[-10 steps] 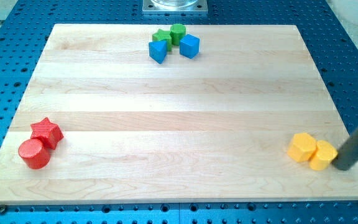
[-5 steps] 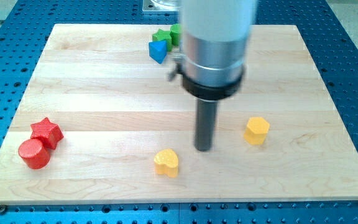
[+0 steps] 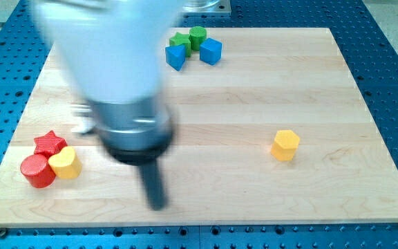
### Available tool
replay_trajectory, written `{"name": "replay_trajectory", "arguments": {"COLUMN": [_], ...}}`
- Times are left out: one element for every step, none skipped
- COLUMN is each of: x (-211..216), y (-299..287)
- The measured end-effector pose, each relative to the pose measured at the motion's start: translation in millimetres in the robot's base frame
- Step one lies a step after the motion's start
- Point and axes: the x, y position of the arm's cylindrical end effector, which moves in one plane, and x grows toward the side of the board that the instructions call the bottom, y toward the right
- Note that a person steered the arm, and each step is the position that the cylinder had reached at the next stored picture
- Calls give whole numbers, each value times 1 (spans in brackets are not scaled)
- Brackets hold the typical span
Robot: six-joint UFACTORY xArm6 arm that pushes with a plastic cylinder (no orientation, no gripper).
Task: Move the yellow blocks closer to the red blocks
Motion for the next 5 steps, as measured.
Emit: {"name": "replay_trajectory", "arguments": {"x": [-35,-45,-72,-69,-63], "y": [100,193,187,100,60]}}
